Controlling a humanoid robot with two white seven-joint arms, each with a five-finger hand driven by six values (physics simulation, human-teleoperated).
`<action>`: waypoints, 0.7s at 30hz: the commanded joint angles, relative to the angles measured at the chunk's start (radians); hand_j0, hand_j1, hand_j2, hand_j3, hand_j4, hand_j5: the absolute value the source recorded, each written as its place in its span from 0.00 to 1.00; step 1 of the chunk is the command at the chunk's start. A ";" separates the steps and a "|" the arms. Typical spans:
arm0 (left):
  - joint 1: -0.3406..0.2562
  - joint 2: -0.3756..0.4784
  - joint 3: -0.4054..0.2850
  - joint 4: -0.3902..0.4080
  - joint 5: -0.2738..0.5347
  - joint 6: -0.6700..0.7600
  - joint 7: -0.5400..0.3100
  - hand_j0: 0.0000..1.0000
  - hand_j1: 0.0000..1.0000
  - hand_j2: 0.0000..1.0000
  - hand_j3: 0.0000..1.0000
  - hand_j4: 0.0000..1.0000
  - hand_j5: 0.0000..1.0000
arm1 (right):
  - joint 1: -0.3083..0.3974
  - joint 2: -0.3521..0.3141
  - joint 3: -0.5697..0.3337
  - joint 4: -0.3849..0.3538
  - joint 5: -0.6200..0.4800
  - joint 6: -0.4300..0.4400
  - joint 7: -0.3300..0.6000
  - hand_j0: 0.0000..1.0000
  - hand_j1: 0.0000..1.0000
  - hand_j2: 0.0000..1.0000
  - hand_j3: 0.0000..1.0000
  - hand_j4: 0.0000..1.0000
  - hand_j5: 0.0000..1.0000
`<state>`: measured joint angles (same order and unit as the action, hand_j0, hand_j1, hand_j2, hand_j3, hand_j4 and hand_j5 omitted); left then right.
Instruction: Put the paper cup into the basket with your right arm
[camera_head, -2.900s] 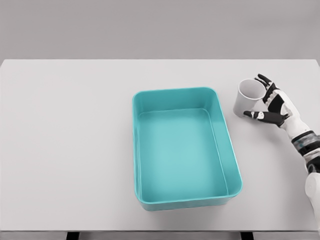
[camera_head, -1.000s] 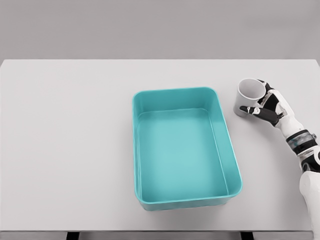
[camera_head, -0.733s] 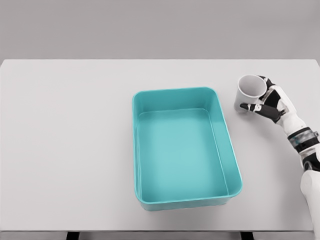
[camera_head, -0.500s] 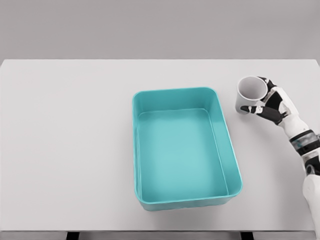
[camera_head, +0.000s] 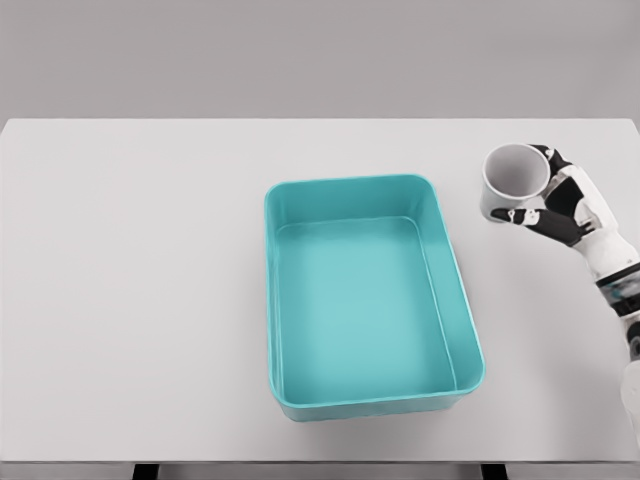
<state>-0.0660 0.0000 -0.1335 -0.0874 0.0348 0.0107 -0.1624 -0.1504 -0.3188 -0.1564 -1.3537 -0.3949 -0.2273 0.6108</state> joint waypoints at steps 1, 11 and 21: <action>0.000 0.000 0.000 0.000 0.000 0.000 0.000 1.00 1.00 1.00 1.00 1.00 1.00 | 0.002 -0.002 -0.006 -0.047 -0.007 0.003 0.000 0.62 0.62 0.62 0.62 0.62 0.62; 0.000 0.000 0.000 0.000 0.000 0.000 0.000 1.00 1.00 1.00 1.00 1.00 1.00 | 0.034 -0.016 -0.002 -0.151 -0.001 0.003 0.000 0.62 0.62 0.62 0.62 0.62 0.62; 0.000 0.000 0.000 0.000 0.000 0.000 0.000 1.00 1.00 1.00 1.00 1.00 1.00 | 0.043 -0.029 0.006 -0.225 0.008 0.013 0.000 0.62 0.62 0.62 0.62 0.62 0.62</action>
<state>-0.0660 0.0000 -0.1336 -0.0873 0.0348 0.0107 -0.1624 -0.1074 -0.3413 -0.1520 -1.5624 -0.3806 -0.2170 0.6110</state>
